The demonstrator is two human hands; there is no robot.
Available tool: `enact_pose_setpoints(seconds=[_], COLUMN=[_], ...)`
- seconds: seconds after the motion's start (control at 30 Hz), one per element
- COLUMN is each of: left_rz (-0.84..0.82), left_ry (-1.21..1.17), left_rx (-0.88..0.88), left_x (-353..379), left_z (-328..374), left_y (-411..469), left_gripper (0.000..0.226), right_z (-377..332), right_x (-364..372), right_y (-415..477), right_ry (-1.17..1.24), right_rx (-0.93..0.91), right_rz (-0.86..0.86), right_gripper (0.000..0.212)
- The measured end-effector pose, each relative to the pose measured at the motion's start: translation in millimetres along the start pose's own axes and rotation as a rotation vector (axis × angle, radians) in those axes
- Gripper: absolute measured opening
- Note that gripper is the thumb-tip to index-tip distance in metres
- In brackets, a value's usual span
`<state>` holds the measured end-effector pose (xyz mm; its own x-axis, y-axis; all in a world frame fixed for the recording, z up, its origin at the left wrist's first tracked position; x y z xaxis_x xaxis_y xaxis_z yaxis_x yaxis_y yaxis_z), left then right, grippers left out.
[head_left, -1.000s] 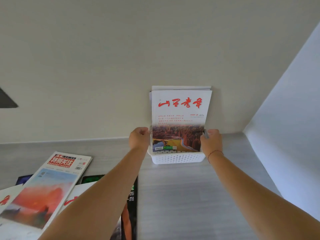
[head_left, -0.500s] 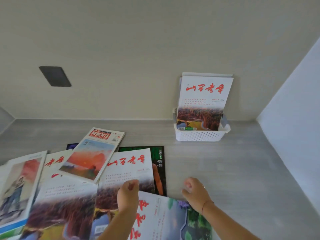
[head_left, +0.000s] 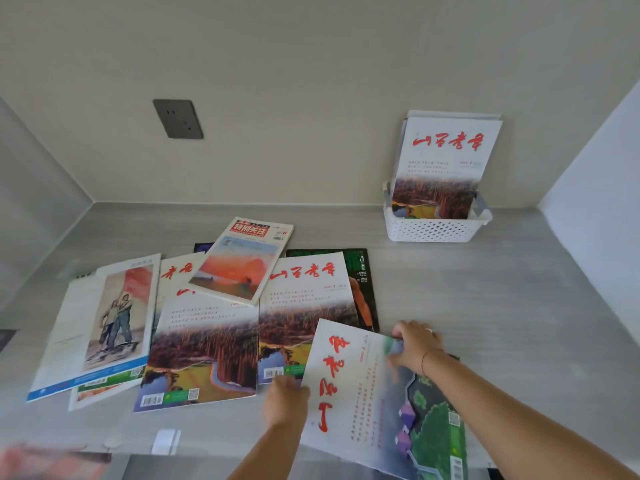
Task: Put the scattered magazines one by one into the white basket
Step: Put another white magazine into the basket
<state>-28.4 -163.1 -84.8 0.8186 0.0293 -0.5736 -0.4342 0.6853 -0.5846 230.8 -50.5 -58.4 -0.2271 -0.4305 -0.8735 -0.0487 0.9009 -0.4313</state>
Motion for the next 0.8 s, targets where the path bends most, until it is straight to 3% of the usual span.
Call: enact_pose_setpoints(seconds=[0.1,0.27,0.37,0.5,0.6,0.7,0.8], left_rz=[-0.076,-0.169,-0.164,-0.059,-0.182,-0.291,-0.250], left_ry=[0.141,0.289,0.127,-0.305,-0.715,-0.662,-0.512], left_rx=[0.048,0.073,0.063,-0.005,-0.137,-0.052,0.069], left_x=[5,7,-1,-25,-8,17,28], left_z=[1,10,23,44,65,96,131], left_y=[1,6,14,33,33,27,31], left_gripper=[0.020,0.019,0.016,0.010,0.005,0.015,0.009], right_z=[-1,7,16,43,64,74,85], right_x=[1,3,0,-12,-15,-19,-35], right_y=[-2,-4,-1,5,8,16,28], right_ry=[-0.078,0.137,0.332,0.846,1.183,1.333,1.386], right_rx=[0.017,0.060,0.096,0.149,0.245,0.322,0.359], right_rz=[-0.033,0.033,0.039,0.154,0.266,0.321,0.349], right_gripper=[0.017,0.033,0.031,0.004,0.018,0.011,0.022])
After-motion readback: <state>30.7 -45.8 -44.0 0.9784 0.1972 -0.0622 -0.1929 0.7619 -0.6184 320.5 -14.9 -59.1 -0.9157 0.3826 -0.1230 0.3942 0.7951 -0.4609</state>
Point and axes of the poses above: each hand's wrist, its own y-axis towards the middle knuckle, its own x-axis out of the palm, z = x × y, the point moved 8 cm from there along y, towards the middle knuckle, and after that the axes turned 1 degree about y, right-handed, at the moved point
